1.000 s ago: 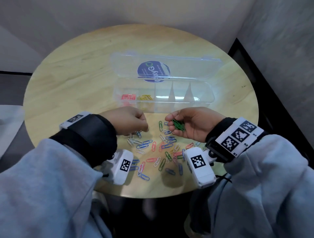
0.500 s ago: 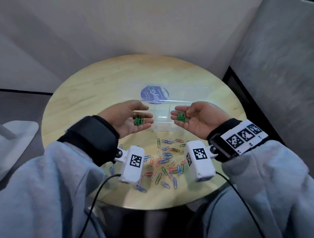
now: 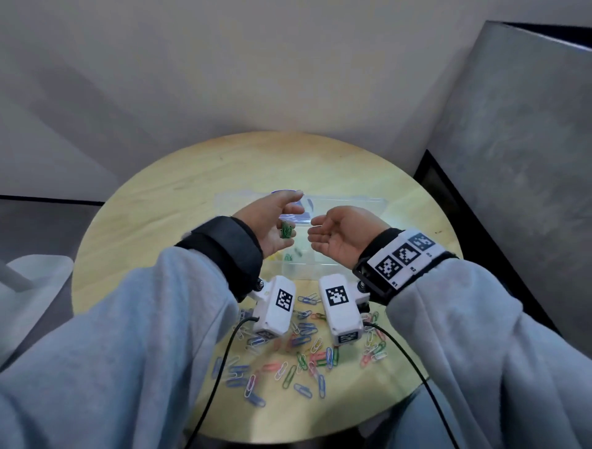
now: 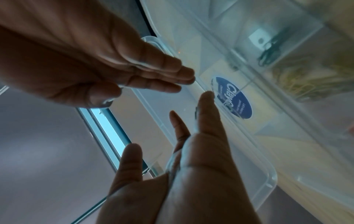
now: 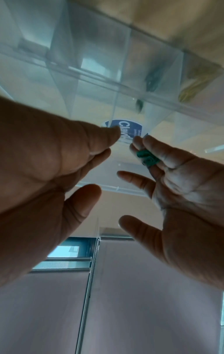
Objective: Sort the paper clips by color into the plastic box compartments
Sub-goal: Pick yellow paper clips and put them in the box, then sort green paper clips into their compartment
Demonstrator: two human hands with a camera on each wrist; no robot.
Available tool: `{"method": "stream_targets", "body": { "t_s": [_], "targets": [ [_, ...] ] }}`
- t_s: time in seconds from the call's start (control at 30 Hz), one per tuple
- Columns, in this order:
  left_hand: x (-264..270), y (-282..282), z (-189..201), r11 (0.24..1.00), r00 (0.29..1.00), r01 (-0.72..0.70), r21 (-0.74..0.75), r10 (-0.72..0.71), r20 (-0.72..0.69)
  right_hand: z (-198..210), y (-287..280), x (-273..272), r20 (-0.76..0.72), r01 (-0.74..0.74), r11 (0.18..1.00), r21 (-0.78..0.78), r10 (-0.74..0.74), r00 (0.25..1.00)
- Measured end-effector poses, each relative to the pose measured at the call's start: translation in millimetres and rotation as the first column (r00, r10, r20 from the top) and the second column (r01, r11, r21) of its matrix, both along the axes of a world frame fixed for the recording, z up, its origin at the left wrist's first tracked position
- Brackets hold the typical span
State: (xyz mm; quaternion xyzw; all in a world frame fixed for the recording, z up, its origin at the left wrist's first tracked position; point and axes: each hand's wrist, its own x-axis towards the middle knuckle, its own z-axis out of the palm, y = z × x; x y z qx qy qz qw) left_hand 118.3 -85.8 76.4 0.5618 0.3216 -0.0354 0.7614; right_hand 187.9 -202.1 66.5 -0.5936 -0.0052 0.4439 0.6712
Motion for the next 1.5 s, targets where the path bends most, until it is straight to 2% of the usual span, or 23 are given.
{"method": "stream_targets", "body": {
  "t_s": [0.17,0.33,0.43,0.5,0.57,0.67,0.77,0.83,0.87,0.9,1.1,1.17,1.37,1.43,1.5],
  "targets": [
    [-3.9,-5.8,-0.4,1.0,0.999,-0.01,-0.015,0.01,0.051,3.1,-19.8,-6.1,0.094,0.035,0.999,0.006,-0.036,0.995],
    [-36.2,-7.6,8.4,0.998,0.994,-0.046,0.043,0.042,0.106,12.2,-46.0,-33.5,0.131,-0.017,1.0,-0.012,0.018,0.991],
    [-65.1,-8.7,10.1,0.984,0.998,-0.046,0.174,0.037,0.052,15.7,-57.9,-55.1,0.144,-0.054,0.996,-0.07,0.064,0.987],
    [-84.9,-10.1,13.4,0.948,0.999,0.011,0.317,0.005,-0.05,18.7,-61.8,-68.9,0.168,-0.089,0.987,-0.135,0.112,0.979],
    [-101.4,-10.1,18.4,0.874,0.982,0.142,0.464,-0.065,-0.178,21.3,-64.1,-80.7,0.21,-0.131,0.969,-0.208,0.175,0.962],
    [-118.3,-6.7,25.2,0.695,0.911,0.377,0.612,-0.16,-0.379,21.0,-66.5,-89.8,0.308,-0.221,0.925,-0.309,0.318,0.897],
    [-127.4,-5.7,27.8,0.415,0.797,0.582,0.699,-0.12,-0.592,12.3,-65.0,-92.4,0.421,-0.271,0.842,-0.467,0.481,0.769],
    [-130.3,-3.5,24.9,0.234,0.711,0.692,0.683,-0.052,-0.701,3.9,-60.3,-93.1,0.469,-0.267,0.763,-0.589,0.591,0.656],
    [-131.7,-0.3,21.4,0.178,0.672,0.732,0.658,-0.027,-0.74,-0.3,-56.4,-92.7,0.475,-0.269,0.721,-0.639,0.645,0.599],
    [-133.3,4.3,16.2,0.155,0.636,0.763,0.628,-0.009,-0.771,-4.6,-52.1,-92.0,0.469,-0.273,0.683,-0.678,0.687,0.554],
    [-145.2,39.5,-29.1,0.221,0.516,0.834,0.505,0.011,-0.857,-34.7,-14.4,-85.7,0.428,-0.267,0.569,-0.778,0.791,0.436],
    [-148.7,45.4,-38.7,0.256,0.501,0.839,0.48,-0.022,-0.865,-43.3,-3.7,-88.6,0.394,-0.266,0.51,-0.818,0.833,0.387],
    [-147.3,64.4,-65.6,0.22,0.561,0.81,0.544,-0.02,-0.827,-61.1,15.9,-86.9,0.351,-0.256,0.461,-0.849,0.856,0.38],
    [-149.0,66.7,-74.7,0.223,0.59,0.791,0.57,-0.029,-0.807,-62.3,20.5,-85.8,0.334,-0.231,0.422,-0.877,0.88,0.336],
    [-148.5,67.9,-79.6,0.233,0.612,0.774,0.589,-0.039,-0.79,-61.3,27.7,-86.1,0.319,-0.187,0.371,-0.91,0.912,0.257]
  ]
}}
